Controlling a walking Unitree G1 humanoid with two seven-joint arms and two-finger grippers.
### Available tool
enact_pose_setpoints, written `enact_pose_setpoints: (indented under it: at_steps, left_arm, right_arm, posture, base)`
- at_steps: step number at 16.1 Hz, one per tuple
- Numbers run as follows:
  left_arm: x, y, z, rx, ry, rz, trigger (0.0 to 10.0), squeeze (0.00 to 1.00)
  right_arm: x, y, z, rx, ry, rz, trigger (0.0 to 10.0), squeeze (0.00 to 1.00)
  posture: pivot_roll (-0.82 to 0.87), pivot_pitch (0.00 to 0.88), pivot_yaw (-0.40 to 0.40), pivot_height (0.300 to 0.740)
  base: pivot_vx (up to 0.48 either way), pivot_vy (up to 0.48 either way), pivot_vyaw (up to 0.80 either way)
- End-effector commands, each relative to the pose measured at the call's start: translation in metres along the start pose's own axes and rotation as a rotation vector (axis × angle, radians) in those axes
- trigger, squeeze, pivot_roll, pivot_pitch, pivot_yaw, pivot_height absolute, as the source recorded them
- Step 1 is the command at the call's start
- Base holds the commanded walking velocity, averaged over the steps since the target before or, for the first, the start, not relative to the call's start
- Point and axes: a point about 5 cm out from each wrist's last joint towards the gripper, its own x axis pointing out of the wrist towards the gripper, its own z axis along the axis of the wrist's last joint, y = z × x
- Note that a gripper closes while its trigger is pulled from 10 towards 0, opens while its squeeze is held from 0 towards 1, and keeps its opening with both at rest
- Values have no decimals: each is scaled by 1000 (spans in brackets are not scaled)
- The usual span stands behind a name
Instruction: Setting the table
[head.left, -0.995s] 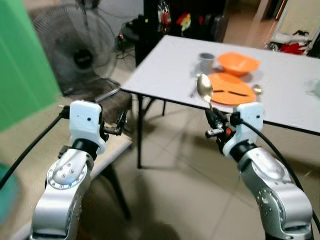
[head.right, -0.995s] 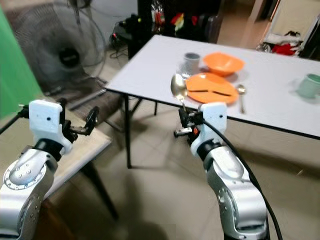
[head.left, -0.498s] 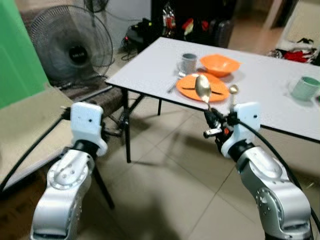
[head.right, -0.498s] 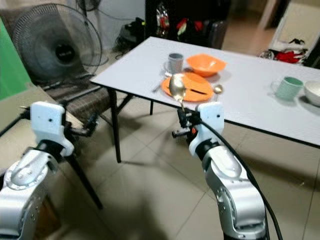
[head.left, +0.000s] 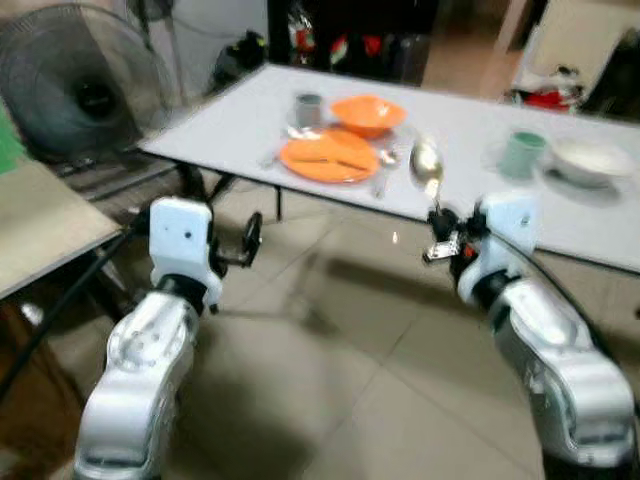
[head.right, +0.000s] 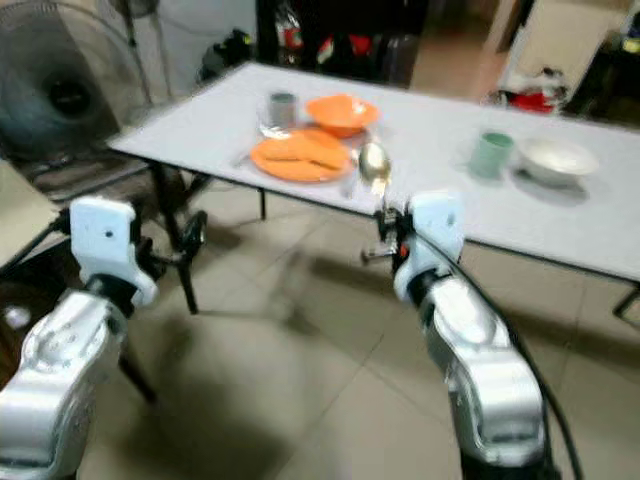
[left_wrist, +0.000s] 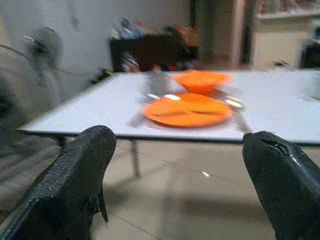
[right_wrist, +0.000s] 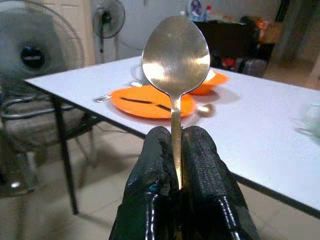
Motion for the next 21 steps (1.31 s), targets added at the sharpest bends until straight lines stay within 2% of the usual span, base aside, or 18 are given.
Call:
enact_pose_setpoints:
  at_steps: [1,2,4,8,12,14,15,21]
  left_arm:
    - [1,0,3,12,-12,-2,10000,0]
    - [3,1,3,16,-13,-2,10000,0]
    - [5,3,4,13,-18,-3,10000,0]
    - [6,4,6,2,-26,1,10000,0]
    - [3,5,4,-13,-26,10,10000,0]
    - [3,6,4,-15,-28,15,10000,0]
    - [2,7,4,-15,-28,19,10000,0]
    - [1,9,3,-16,-27,32,10000,0]
  right_arm:
    - [1,0,2,0,-3,0,10000,0]
    - [1,0,2,26,-1,-8,10000,0]
    - [0,-4,0,-4,10,-55,10000,0]
    - [0,-10,0,97,22,-66,10000,0]
    - [5,-6,3,48,28,-60,10000,0]
    - [5,-5,5,39,16,-56,10000,0]
    - [5,-7,6,-19,9,-79,10000,0]
    - [5,-8,5,13,28,-46,10000,0]
  posture:
    - [-102,0,5,740]
    - [-110,0,16,740]
    - [-111,0,17,740]
    - [-103,0,12,740]
    - [-103,0,1,740]
    - [-104,0,-5,740]
    - [-103,0,-9,740]
    - [-104,0,-18,740]
  base:
    - [0,0,0]
    - [0,0,0]
    - [0,0,-400]
    - [0,0,-800]
    - [0,0,-742]
    - [0,0,-231]
    - [0,0,0]
    - [0,0,0]
